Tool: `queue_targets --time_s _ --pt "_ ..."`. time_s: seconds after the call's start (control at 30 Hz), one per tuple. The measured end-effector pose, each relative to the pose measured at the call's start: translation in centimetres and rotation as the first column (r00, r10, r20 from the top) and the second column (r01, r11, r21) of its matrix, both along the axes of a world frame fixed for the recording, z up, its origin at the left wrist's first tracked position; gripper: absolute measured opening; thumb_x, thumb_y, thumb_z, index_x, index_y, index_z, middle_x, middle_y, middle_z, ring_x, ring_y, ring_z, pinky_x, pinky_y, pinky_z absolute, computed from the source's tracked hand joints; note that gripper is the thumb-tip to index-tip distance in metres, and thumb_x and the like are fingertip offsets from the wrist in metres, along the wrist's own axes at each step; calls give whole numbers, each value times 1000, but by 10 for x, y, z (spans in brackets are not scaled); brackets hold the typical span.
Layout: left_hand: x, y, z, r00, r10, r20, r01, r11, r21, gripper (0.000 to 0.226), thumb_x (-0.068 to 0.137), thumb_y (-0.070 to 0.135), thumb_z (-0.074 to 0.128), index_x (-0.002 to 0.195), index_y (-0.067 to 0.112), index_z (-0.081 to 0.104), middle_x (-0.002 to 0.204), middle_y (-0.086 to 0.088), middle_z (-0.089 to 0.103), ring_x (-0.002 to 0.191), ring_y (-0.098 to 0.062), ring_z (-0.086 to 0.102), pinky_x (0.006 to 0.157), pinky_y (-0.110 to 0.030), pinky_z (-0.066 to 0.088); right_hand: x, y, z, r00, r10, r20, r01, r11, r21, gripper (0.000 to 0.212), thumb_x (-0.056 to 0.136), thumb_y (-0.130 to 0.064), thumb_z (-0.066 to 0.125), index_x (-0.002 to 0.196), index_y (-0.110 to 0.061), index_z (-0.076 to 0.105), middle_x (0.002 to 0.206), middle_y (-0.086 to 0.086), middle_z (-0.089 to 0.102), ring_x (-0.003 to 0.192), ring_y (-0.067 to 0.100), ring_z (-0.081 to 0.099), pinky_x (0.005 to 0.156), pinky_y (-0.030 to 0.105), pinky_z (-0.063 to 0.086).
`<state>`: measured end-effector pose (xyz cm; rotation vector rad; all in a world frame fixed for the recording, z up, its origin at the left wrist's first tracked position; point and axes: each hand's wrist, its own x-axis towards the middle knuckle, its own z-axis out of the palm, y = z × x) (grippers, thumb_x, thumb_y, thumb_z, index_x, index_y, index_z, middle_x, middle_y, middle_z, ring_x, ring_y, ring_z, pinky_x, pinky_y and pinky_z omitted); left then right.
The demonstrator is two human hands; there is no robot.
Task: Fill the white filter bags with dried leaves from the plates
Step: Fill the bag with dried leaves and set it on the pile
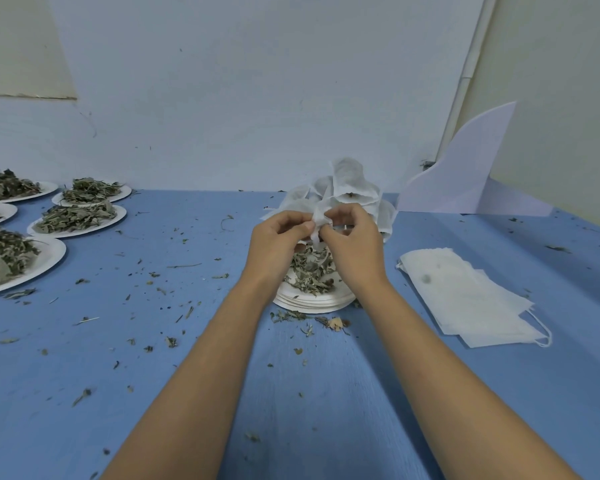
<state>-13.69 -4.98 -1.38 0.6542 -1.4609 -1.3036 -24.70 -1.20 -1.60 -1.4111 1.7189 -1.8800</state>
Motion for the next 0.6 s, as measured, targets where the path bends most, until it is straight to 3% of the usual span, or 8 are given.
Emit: queue_targets --time_s 0.23,0.43,0.47,0.53,0.6 --pt "-1 4 4 988 -144 54 143 989 32 16 86 4 60 76 16 66 70 7 65 70 -6 59 69 -21 46 -4 -1 -1 994 -94 -51 96 995 41 24 77 5 57 80 -18 50 76 -11 50 67 0 47 56 6 37" --pt "-2 1 5 999 44 -5 -44 998 39 18 93 9 53 81 21 59 70 10 61 56 2 54 52 -10 42 -2 -4 0 1000 -16 -1 16 1000 9 21 79 -12 71 88 -22 54 87 -14 56 81 -1 54 67 5 42" --pt "-1 0 4 996 87 -9 -87 996 22 18 94 10 52 82 22 57 74 7 59 57 -1 52 51 -9 41 -2 -4 1 999 22 28 -23 1000 13 22 79 -14 71 90 -24 55 90 -15 58 87 1 57 74 8 45" --pt "0 -2 4 989 144 -28 -143 990 17 18 96 12 51 84 24 56 79 4 56 58 -4 50 49 -9 40 0 -5 2 989 95 114 -99 995 29 24 80 -11 69 92 -27 57 96 -13 61 99 11 61 90 30 52" --pt "1 -3 4 986 159 -43 -158 987 34 17 97 13 50 85 24 55 81 4 58 56 -2 53 49 -8 40 0 -5 3 978 129 165 -137 990 38 27 81 -4 64 96 -26 59 99 -10 63 104 15 62 93 42 51"
